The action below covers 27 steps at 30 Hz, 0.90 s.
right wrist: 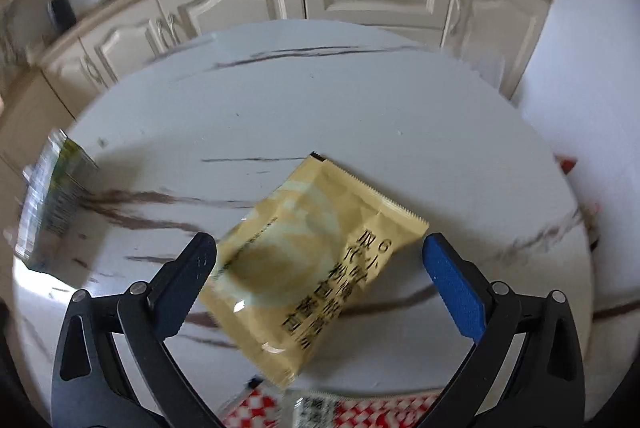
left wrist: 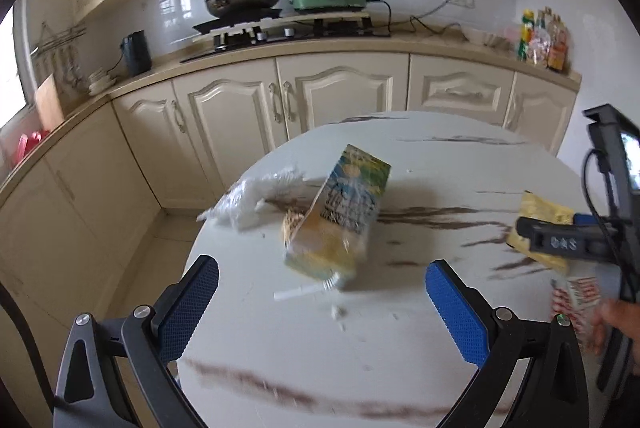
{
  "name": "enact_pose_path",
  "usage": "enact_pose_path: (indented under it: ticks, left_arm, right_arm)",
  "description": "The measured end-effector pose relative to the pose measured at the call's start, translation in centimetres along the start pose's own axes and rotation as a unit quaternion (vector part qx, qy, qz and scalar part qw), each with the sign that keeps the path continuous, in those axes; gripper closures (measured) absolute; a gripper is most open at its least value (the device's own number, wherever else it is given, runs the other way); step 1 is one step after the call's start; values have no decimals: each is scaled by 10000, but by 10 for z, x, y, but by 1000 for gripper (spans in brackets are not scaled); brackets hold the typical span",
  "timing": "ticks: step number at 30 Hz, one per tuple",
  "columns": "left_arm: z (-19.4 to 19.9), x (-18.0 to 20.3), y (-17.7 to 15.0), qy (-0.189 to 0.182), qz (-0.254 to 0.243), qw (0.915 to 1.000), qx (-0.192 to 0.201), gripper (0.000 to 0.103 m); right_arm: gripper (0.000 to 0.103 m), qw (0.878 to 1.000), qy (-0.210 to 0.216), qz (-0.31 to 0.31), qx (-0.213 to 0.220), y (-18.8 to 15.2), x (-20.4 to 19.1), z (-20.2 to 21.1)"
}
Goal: Collect trash
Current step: 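Grasp the juice carton with the left tool while the right grasps the yellow packet, then carry carton and yellow packet over the blue bin and open both tools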
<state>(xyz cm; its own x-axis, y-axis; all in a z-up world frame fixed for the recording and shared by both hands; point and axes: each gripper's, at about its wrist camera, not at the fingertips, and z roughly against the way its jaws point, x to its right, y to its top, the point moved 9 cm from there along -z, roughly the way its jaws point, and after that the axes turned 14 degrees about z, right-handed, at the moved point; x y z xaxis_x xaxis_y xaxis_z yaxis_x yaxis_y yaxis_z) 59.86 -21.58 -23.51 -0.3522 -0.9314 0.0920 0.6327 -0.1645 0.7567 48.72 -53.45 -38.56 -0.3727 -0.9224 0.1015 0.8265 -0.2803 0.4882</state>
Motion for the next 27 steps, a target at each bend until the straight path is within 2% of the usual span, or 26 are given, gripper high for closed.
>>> enact_pose_path:
  ticks: [3,5,6,9,12,15,17,18,19,20,22,25,27]
  left_arm:
    - [-25,4,9,-85,-59,9997,-210,1]
    - [-36,4,10,-70,-110,9995,-285,1]
    - [-43,5,10,-97,-104,9993,-341,1]
    - [-58,5,16,-121,-21,9987,-498,1]
    - [-74,8,21,-98,-51,9980,-625,1]
    - [-88,12,25,-36,-112,9976,-682,4]
    - [-96,17,25,-38,-181,9973,-717,13]
    - [-100,19,23,-46,-183,9967,-786,26]
    - [-103,21,22,-66,-169,9962,-852,33]
    - [-105,21,23,-31,-199,9963,-831,33]
    - [-105,22,25,-10,-242,9967,-770,56]
    - [-105,23,25,-244,-116,9960,-856,58]
    - [-101,23,25,-270,-162,9961,-822,58]
  right_arm:
    - [11,9994,70,305,138,5,-8,4]
    - [26,9985,156,493,200,6,-13,8]
    - [27,9981,170,543,216,6,-14,10]
    - [43,9972,327,596,312,9,-15,12]
    - [56,9962,513,571,401,9,-12,15]
    - [75,9946,736,456,575,10,-6,20]
    - [88,9935,828,406,669,11,-1,25]
    - [89,9929,881,397,699,11,1,26]
    - [90,9919,939,403,755,11,1,30]
    - [90,9916,962,413,764,11,1,31]
    - [91,9894,1073,385,898,11,2,37]
    - [91,9873,1147,365,1038,8,2,46]
    - [91,9862,1193,351,1096,9,2,51]
